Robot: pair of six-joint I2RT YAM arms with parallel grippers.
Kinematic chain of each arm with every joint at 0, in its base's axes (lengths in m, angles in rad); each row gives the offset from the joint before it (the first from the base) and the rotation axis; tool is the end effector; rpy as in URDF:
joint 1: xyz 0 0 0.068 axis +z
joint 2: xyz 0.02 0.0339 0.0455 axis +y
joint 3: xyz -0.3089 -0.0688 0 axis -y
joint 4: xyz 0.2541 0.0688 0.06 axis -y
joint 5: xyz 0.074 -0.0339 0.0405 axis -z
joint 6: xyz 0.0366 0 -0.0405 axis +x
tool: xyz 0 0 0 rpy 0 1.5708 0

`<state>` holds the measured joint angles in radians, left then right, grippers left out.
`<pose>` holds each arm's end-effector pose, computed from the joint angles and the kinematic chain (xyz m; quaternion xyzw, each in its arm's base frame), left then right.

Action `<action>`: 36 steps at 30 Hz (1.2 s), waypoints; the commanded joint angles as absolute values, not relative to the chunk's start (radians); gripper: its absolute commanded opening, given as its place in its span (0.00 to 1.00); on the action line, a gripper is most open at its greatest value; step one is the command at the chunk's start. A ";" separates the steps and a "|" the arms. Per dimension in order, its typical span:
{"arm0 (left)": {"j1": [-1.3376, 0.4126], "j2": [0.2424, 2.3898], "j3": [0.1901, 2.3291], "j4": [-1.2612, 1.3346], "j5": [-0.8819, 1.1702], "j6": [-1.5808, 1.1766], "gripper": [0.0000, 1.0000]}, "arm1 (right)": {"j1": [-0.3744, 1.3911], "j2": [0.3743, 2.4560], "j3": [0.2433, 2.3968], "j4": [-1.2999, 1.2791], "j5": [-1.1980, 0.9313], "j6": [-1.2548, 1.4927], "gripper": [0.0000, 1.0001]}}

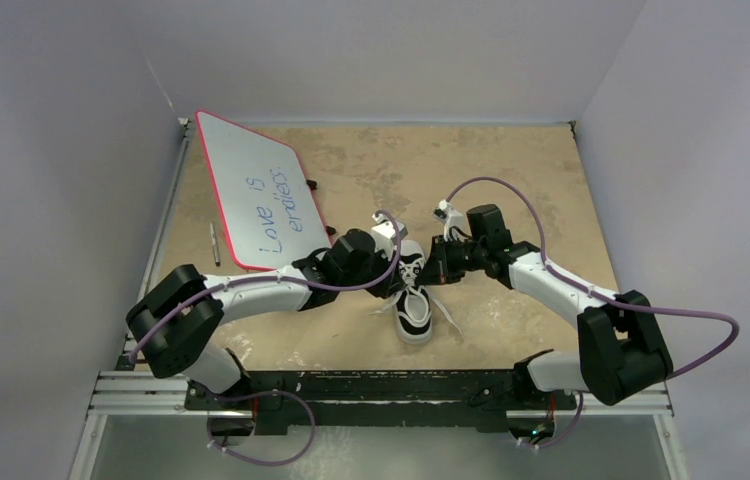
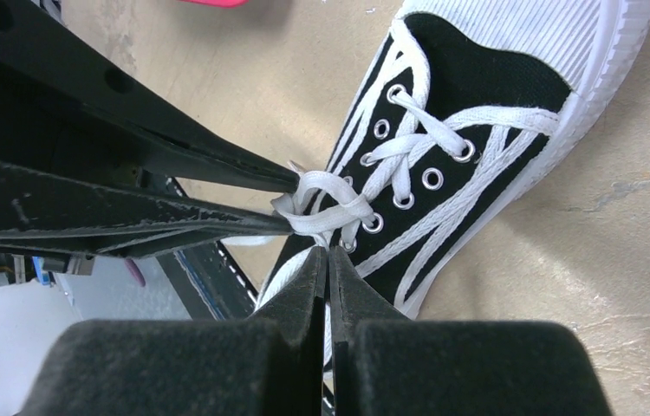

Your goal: Tie the shoes

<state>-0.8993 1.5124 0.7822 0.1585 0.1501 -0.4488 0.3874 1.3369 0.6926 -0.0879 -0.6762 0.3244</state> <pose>0.1973 -0.2570 0.2375 0.2305 0.8452 -0.3496 0.3321 0.2357 0.1209 0.2408 -0.1621 0.8570 0.4178 0.2544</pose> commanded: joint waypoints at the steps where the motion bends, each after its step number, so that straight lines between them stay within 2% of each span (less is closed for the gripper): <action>1: -0.899 1.530 0.821 0.222 0.161 -0.409 0.13 | 0.391 1.329 0.731 -0.046 -0.713 0.341 0.00; 4: -0.898 1.528 0.824 0.216 0.138 -0.398 0.06 | 0.392 1.335 0.731 -0.035 -0.720 0.353 0.00; 8: -0.898 1.517 0.822 0.224 0.142 -0.388 0.00 | 0.391 1.341 0.707 0.032 -0.739 0.411 0.00; 13: -0.890 1.502 0.814 0.224 0.132 -0.388 0.00 | 0.393 1.345 0.658 0.143 -0.735 0.509 0.00; 25: -0.843 1.486 0.771 0.335 0.169 -0.492 0.00 | 0.394 1.360 0.652 0.149 -0.727 0.522 0.00; 36: -0.842 1.509 0.747 0.382 0.259 -0.504 0.21 | 0.394 1.352 0.648 0.146 -0.712 0.521 0.00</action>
<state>-0.8448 1.5253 0.7513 0.3080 0.2108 -0.4969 0.3878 1.3571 0.6464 0.1154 -0.7036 0.5167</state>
